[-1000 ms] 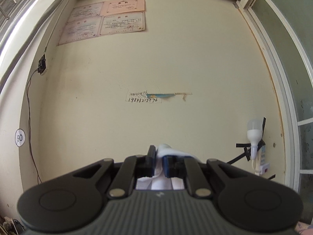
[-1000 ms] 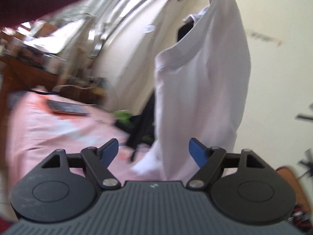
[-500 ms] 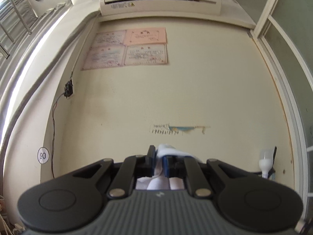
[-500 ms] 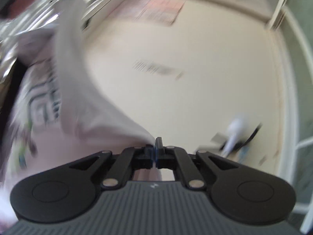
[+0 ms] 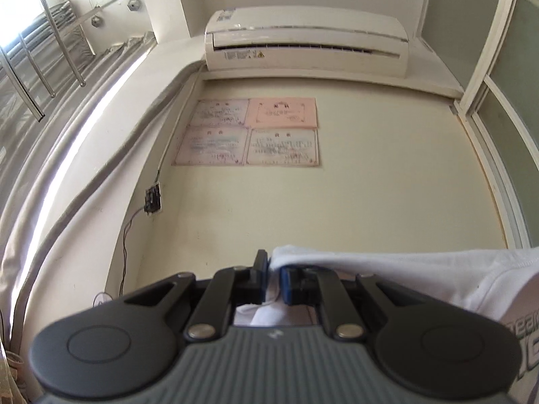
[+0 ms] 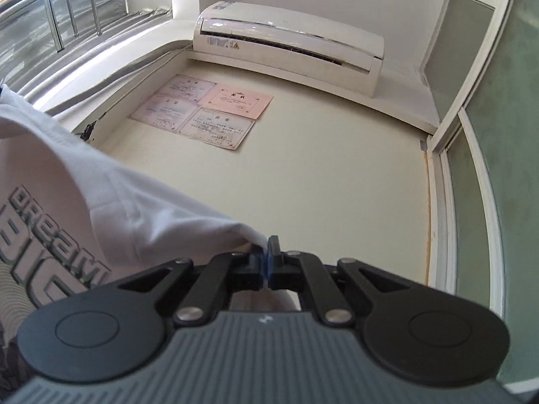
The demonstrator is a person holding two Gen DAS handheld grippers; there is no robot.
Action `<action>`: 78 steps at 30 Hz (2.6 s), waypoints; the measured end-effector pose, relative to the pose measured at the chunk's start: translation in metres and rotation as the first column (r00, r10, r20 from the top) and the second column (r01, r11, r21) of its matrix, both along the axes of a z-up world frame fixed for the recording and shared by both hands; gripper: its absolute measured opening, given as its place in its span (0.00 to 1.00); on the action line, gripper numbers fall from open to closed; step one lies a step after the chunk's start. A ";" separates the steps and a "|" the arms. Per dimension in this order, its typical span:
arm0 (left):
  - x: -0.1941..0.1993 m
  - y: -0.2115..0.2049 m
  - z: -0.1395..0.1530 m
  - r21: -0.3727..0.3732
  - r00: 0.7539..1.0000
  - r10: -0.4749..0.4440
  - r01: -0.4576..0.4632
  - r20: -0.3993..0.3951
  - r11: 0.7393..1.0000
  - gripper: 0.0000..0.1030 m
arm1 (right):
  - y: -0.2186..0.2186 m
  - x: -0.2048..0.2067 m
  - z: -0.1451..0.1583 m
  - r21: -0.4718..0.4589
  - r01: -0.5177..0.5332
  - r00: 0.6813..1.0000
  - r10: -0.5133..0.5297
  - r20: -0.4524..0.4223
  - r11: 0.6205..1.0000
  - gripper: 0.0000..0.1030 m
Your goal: Fold small clothes
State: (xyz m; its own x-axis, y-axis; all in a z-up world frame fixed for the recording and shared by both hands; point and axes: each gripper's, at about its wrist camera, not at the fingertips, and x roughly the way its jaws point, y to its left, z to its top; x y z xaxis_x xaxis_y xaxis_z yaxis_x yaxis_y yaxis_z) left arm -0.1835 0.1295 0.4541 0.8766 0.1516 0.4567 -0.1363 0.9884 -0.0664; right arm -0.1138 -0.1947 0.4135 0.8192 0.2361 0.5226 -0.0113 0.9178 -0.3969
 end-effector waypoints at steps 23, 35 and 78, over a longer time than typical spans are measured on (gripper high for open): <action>0.374 -0.041 -0.333 0.139 0.472 0.125 -0.005 -0.873 0.990 0.15 | 0.001 0.343 -0.345 0.045 0.039 0.341 0.029 -0.940 0.998 0.32; 0.369 -0.057 -0.335 -0.148 0.220 -0.199 0.224 -0.955 0.963 0.45 | 0.036 0.388 -0.373 0.223 -0.085 -0.073 0.217 -0.973 0.971 0.25; 0.173 -0.078 -0.371 -0.190 0.399 -0.319 0.329 -0.860 0.925 0.57 | -0.152 0.159 -0.359 -0.412 0.465 0.405 -0.602 -0.688 0.784 0.07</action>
